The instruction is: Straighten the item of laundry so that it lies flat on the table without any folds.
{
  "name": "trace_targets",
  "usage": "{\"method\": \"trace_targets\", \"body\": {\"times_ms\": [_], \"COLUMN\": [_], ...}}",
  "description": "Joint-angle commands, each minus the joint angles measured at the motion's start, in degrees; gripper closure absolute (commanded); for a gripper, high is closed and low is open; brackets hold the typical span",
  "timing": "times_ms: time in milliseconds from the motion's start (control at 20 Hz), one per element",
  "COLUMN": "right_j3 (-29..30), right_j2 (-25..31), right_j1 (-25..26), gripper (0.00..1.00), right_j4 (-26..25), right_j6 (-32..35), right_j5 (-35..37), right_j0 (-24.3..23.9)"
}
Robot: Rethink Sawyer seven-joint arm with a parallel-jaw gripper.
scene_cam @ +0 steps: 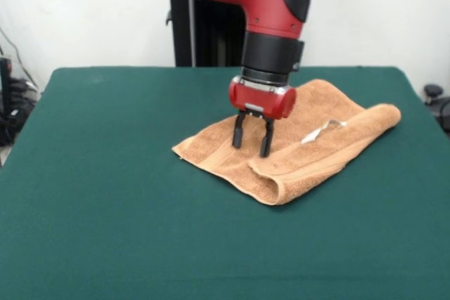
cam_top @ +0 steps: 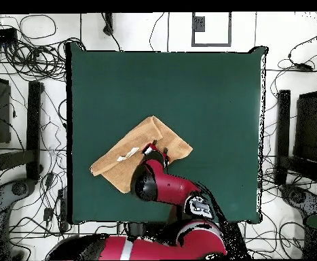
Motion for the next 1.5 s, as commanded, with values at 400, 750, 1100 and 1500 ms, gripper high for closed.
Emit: {"method": "trace_targets", "body": {"times_ms": [400,750,1100,1500], "right_j3": [-2.72,-3.87,-8.88,-13.96], "right_j2": [-0.70,1.64,2.64,2.86], "right_j1": [-2.59,-3.94,-0.78,3.06], "gripper": [0.00,0.00,0.00,0.00], "right_j4": [-1.47,-4.87,-8.19,-11.68], "right_j6": [2.68,1.79,-0.57,-1.51], "right_j5": [3.49,5.44,6.80,8.87], "right_j0": [3.48,-0.55,-4.51,-7.38]}}
